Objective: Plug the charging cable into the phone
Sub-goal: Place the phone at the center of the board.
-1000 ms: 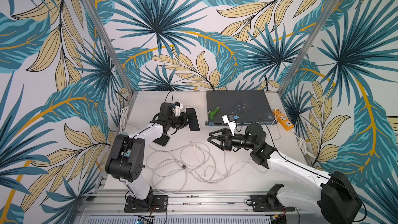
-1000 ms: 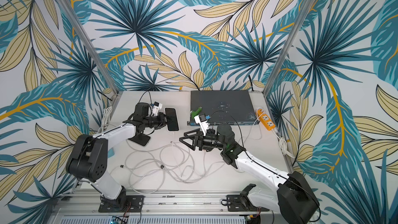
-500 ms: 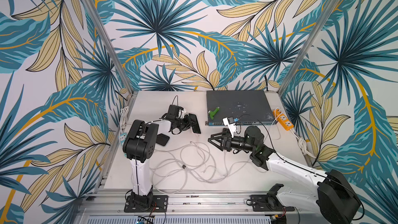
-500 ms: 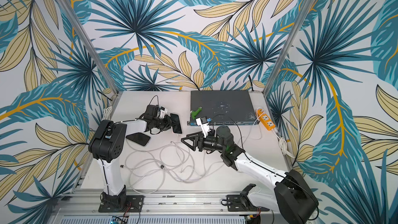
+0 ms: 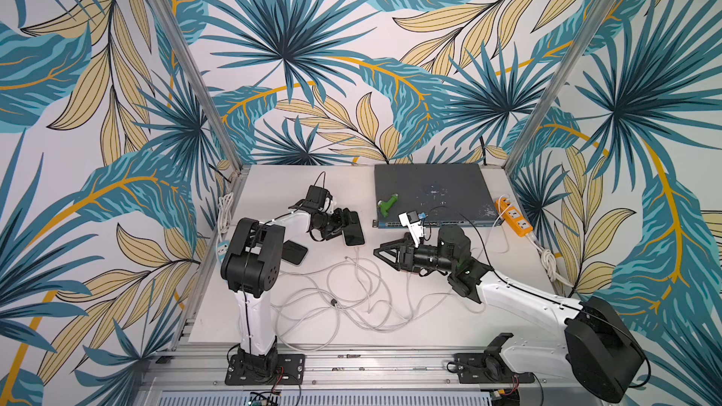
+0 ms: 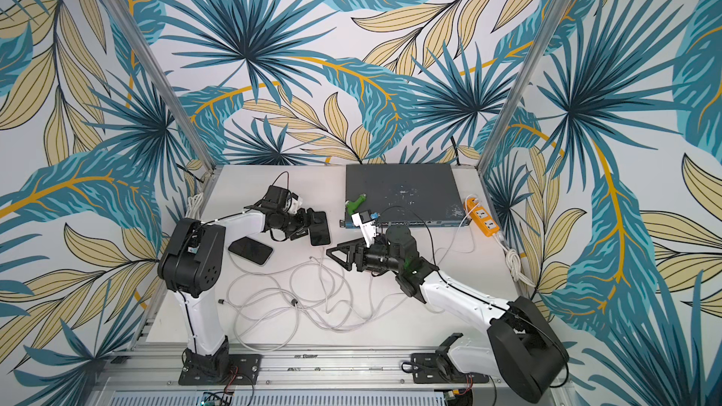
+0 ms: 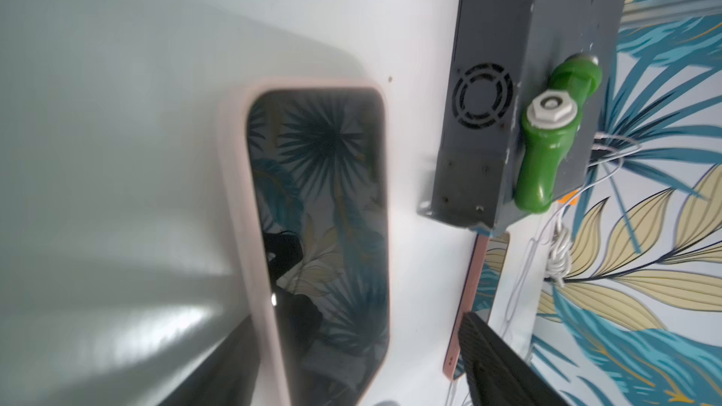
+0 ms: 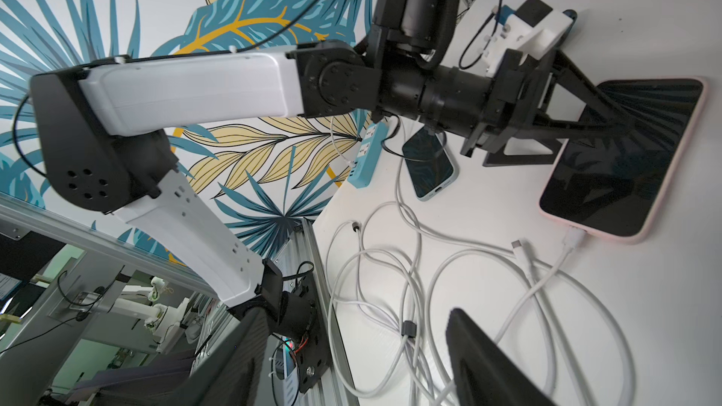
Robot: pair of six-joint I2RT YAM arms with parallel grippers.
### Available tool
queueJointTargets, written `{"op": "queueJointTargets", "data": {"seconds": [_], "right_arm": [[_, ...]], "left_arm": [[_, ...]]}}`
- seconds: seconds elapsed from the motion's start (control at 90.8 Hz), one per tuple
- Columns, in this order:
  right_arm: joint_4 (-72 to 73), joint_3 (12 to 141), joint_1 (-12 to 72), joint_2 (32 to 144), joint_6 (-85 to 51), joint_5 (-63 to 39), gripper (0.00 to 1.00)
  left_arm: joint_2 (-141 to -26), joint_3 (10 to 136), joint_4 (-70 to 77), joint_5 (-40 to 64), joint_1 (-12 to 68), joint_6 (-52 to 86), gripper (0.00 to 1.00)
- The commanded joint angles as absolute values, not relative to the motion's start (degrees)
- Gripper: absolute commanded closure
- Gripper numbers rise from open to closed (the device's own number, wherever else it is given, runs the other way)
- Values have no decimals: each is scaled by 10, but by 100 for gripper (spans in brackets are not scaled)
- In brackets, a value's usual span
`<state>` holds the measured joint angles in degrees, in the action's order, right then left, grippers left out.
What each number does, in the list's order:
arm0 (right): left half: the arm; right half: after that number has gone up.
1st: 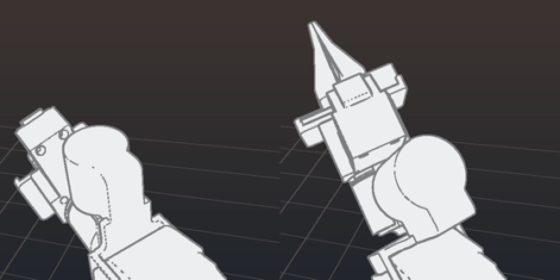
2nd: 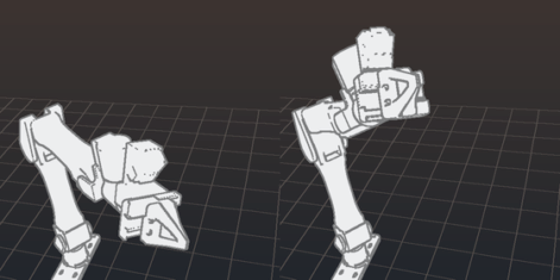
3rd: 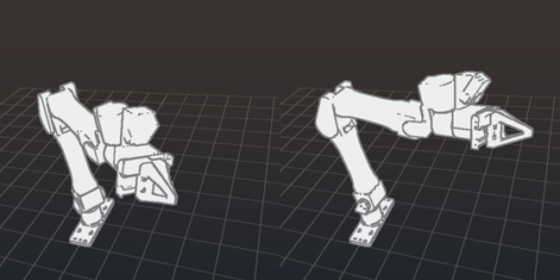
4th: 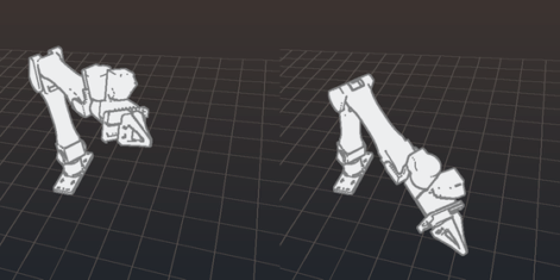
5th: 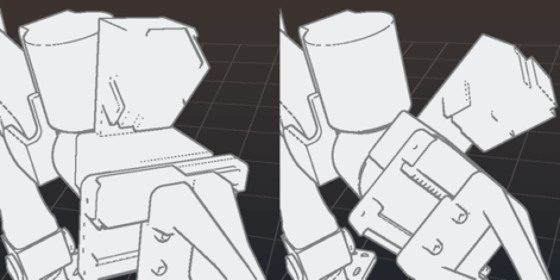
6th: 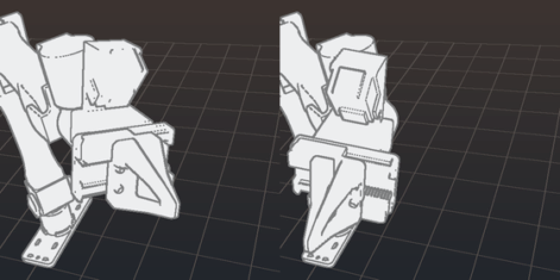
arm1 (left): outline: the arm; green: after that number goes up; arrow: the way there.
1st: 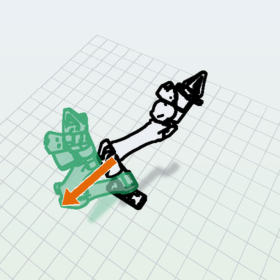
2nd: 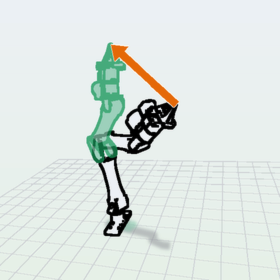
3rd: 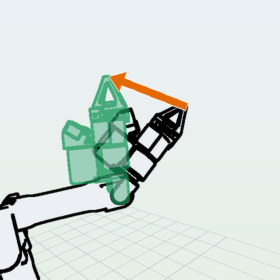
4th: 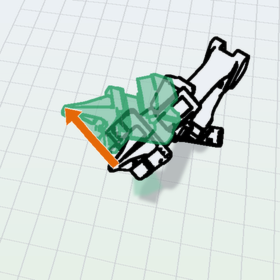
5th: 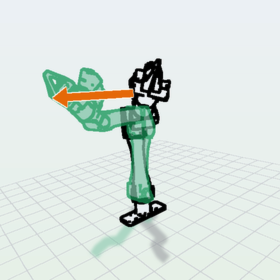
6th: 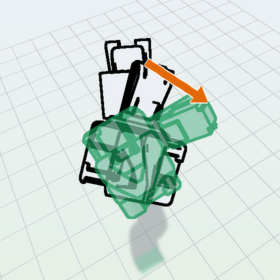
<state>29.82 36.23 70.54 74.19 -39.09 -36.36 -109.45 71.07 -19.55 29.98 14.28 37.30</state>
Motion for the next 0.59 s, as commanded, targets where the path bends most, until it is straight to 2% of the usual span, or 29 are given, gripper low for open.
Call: {"op": "queueJointTargets", "data": {"seconds": [0.0,0.165,0.308,0.584], "right_arm": [[285,387,704,766,-366,-366,24],[307,408,703,804,-366,-375,24],[347,404,704,829,-383,-386,24],[371,366,704,801,-406,-380,24]], "left_arm": [[-1029,743,-366,191,144,339,11],[-953,750,-538,14,145,399,1],[-894,729,-595,-105,141,478,0],[-964,746,-619,-136,88,531,0]]}}
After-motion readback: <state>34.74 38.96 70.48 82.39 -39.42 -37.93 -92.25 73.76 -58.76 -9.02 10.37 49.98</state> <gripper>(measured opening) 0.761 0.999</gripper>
